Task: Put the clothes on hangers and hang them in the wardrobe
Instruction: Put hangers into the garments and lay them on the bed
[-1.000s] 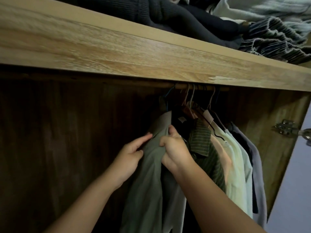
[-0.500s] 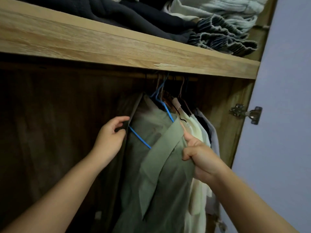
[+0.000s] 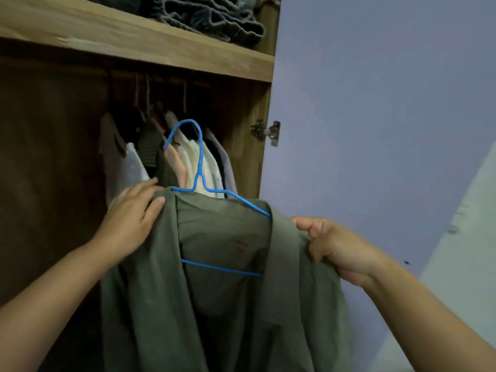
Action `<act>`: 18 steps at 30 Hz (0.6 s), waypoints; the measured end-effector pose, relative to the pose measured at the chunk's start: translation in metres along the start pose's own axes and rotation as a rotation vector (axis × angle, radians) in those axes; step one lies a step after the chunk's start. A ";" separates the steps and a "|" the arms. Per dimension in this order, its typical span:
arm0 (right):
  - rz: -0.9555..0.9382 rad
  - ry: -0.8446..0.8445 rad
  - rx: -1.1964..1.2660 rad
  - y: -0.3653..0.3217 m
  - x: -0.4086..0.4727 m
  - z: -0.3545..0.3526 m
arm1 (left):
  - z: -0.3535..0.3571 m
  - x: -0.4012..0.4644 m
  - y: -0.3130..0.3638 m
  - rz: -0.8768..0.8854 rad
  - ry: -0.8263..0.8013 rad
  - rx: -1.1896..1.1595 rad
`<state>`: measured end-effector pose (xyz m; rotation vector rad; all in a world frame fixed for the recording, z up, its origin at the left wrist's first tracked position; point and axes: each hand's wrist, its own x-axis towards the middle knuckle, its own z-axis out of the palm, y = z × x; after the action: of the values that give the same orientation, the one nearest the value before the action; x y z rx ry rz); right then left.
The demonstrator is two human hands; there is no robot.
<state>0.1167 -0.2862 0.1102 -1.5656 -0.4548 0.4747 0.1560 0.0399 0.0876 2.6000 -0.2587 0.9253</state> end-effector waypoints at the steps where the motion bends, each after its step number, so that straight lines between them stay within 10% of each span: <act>1: 0.012 0.024 -0.021 0.002 -0.012 -0.007 | 0.005 -0.004 0.011 0.027 -0.023 -0.024; 18: 0.050 1.081 -0.696 0.037 -0.182 -0.001 | 0.096 -0.022 0.155 0.573 -0.104 -0.500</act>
<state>-0.0335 -0.3900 0.0779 -2.2219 0.3035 -0.5833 0.1487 -0.1389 0.0478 2.1279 -1.1477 0.7611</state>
